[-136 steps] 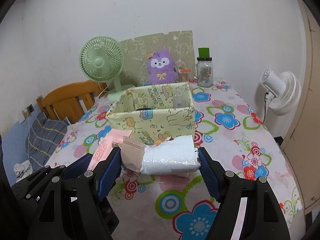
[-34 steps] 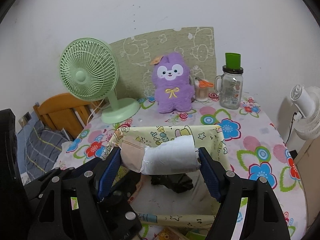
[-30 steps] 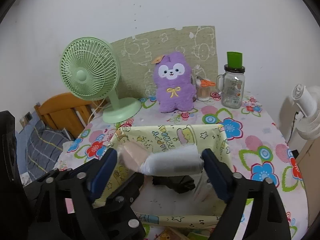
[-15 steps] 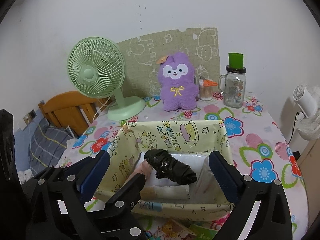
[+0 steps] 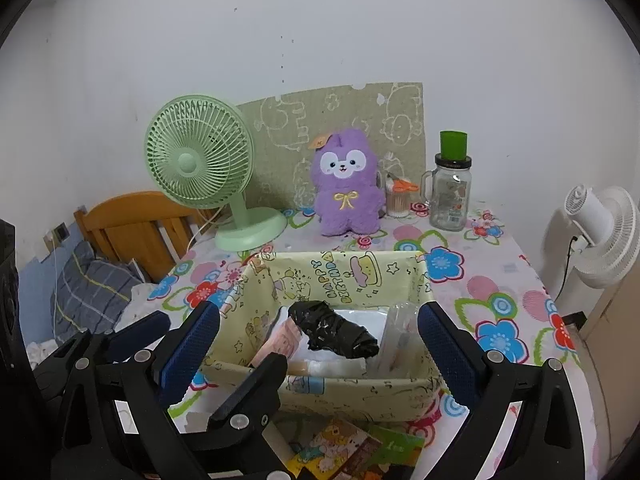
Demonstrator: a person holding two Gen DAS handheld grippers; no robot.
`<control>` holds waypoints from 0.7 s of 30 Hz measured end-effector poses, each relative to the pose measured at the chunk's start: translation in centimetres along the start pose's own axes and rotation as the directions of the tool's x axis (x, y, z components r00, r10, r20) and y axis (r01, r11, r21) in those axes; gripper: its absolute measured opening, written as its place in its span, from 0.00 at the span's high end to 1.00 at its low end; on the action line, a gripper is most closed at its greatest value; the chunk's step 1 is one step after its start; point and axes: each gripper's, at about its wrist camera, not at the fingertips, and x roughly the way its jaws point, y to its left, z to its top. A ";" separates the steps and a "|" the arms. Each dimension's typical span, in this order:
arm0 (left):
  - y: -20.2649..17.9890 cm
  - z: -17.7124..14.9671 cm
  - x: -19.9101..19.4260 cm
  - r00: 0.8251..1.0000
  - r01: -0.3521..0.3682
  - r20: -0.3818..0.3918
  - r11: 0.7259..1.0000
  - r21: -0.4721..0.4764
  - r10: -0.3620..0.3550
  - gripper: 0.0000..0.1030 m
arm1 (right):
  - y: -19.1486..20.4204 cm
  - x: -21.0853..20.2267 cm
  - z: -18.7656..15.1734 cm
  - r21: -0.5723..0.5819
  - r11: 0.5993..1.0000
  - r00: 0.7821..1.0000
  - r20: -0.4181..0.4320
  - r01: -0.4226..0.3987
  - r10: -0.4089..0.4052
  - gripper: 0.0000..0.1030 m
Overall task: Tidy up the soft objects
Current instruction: 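Move both tools back to the white gloves and brown snack box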
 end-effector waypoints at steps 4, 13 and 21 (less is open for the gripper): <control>-0.1 -0.3 -0.8 1.000 -0.001 0.004 1.000 -0.002 0.001 0.04 | 0.1 -1.2 -0.2 -0.005 1.000 1.000 0.012 0.008 -0.008 0.02; -0.8 -0.9 -2.9 1.000 -0.004 0.024 1.000 0.012 0.004 0.03 | 0.4 -3.5 -0.7 -0.010 1.000 0.999 0.032 0.017 -0.017 0.02; -1.5 -1.3 -4.6 0.999 -0.003 0.043 1.000 0.014 0.002 0.02 | 0.5 -5.5 -1.1 -0.016 1.000 0.998 0.053 0.022 -0.021 0.02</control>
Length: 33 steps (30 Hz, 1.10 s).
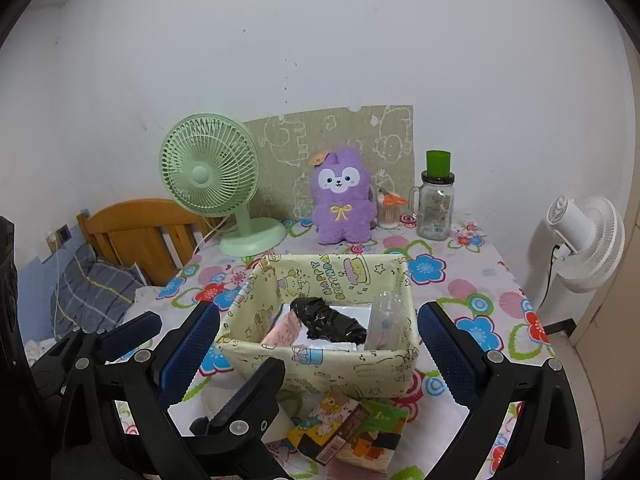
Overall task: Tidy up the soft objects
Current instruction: 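Move both tools back to the white gloves and brown snack box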
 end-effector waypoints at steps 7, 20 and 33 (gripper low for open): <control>-0.5 -0.6 -1.4 1.000 0.020 0.015 1.000 0.001 -0.020 0.00 | 0.1 -1.8 -0.4 -0.012 1.000 1.000 0.012 0.009 -0.009 0.02; -1.2 -2.2 -3.2 1.000 0.009 0.023 1.000 0.013 -0.009 0.00 | 0.4 -4.3 -1.6 -0.043 0.998 0.999 0.032 0.045 -0.044 0.02; -1.6 -3.6 -4.1 1.000 -0.002 0.023 0.999 0.035 0.001 0.00 | 0.4 -5.4 -3.1 -0.040 0.998 0.999 0.022 0.048 -0.047 0.02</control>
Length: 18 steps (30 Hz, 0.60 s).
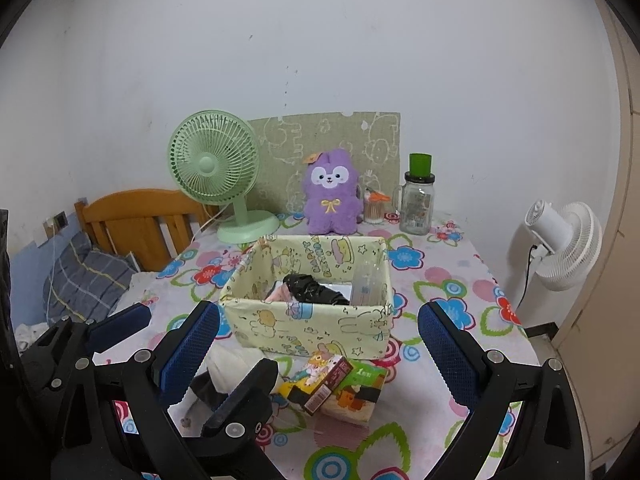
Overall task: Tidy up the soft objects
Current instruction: 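Move both tools back to the white gloves and brown snack box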
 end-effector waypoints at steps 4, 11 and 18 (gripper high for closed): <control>0.0 -0.6 0.1 1.000 0.000 -0.005 1.000 -0.004 0.000 0.00 | 0.0 0.0 -0.5 -0.003 1.000 1.000 -0.006 -0.002 0.002 0.02; 0.1 -1.7 0.5 1.000 0.002 -0.014 1.000 -0.002 -0.002 0.00 | 0.1 0.3 -1.5 -0.005 1.000 1.000 -0.026 -0.005 0.005 0.02; 0.3 -2.5 1.0 1.000 0.013 -0.023 1.000 -0.001 -0.013 0.00 | 0.4 0.7 -2.4 -0.015 1.000 0.999 -0.039 -0.009 0.008 0.02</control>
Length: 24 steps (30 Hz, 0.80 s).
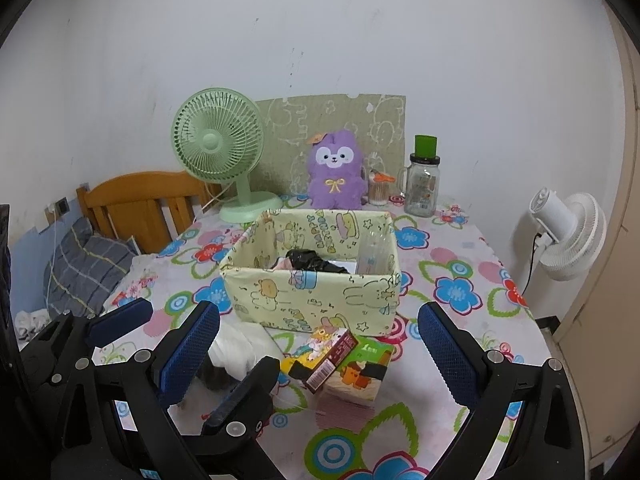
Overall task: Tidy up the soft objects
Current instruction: 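Move both tools back to the white gloves and brown snack box, then grasp the white gloves with the left tool while the right tool grasps the brown snack box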
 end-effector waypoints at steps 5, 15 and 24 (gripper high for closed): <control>0.2 -0.6 0.5 1.000 0.007 -0.011 1.000 0.002 -0.007 0.00 | 0.1 0.6 -0.6 0.000 1.000 1.000 -0.015 -0.009 0.009 0.02; 0.6 -1.9 1.8 0.999 0.008 -0.044 1.000 0.005 -0.008 0.00 | 0.5 1.9 -2.0 -0.004 1.000 0.999 -0.049 -0.014 0.014 0.02; 1.2 -2.7 3.1 0.997 0.007 -0.074 1.000 -0.006 -0.008 0.00 | 0.7 3.3 -2.9 -0.010 1.000 0.997 -0.076 -0.025 0.024 0.02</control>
